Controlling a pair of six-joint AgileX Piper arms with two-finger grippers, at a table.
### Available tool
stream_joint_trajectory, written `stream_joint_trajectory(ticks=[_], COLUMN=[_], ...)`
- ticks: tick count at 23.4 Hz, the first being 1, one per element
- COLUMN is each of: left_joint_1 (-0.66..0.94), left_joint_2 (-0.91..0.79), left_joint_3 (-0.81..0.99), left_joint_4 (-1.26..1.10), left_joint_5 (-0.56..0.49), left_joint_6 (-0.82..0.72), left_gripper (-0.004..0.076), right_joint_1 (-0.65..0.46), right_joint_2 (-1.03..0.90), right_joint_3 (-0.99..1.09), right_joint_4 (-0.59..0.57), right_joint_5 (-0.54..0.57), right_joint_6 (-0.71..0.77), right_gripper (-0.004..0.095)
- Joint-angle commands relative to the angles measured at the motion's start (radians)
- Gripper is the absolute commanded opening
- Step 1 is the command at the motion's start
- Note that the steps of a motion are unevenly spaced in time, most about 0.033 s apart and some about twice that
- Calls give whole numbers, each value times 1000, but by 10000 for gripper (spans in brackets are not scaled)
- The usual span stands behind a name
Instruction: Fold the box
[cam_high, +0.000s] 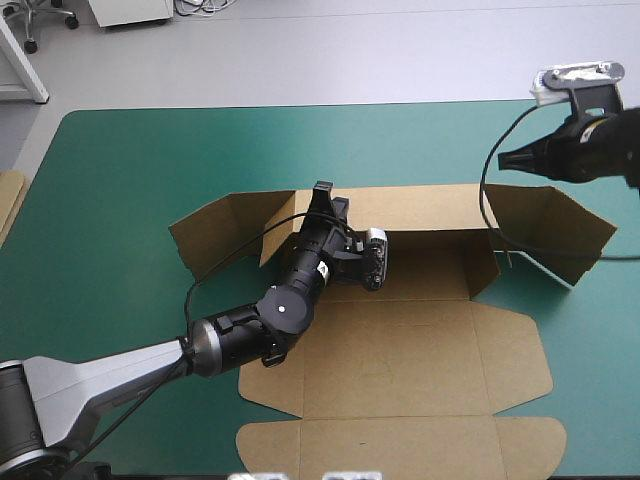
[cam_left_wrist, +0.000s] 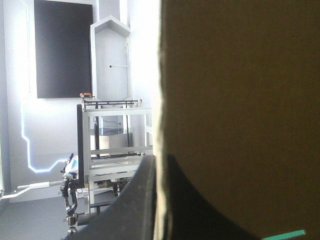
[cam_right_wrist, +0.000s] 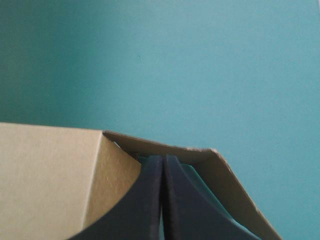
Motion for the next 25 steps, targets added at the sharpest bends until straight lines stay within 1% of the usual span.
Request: stream_joint_trajectory(ticks=[1, 4, 7, 13, 16, 22, 25], left_joint_1=[-7, -7, -7, -7, -7, -7, -7], left_joint_2=[-48, -48, -46, -44, -44, -44, -44], left_joint_3=[-26, -26, -26, -26, -26, -26, -26], left_joint_4=[111, 111, 111, 111, 111, 110, 110], left_joint_5=[25, 16, 13, 9, 5, 9, 7], left_joint_6=[-18, -44, -48, -48, -48, -67, -68], left_gripper=[-10, -10, -10, -10, -10, -10, -10], right_joint_1=[-131, -221, -273, -278, -278, -278, -278], right_joint_2=[96, 178, 245, 293, 295, 233, 193], right_joint_3=[-142, -183, -179, -175, -154, 58, 92], right_joint_4=[192, 245, 341, 330, 355, 389, 385], right_joint_5=[30, 29, 29, 29, 30, 30, 30], right_joint_6=[-98, -99, -134, -156, -154, -195, -196], right_gripper=[-20, -20, -19, -19, -19, -19, -18])
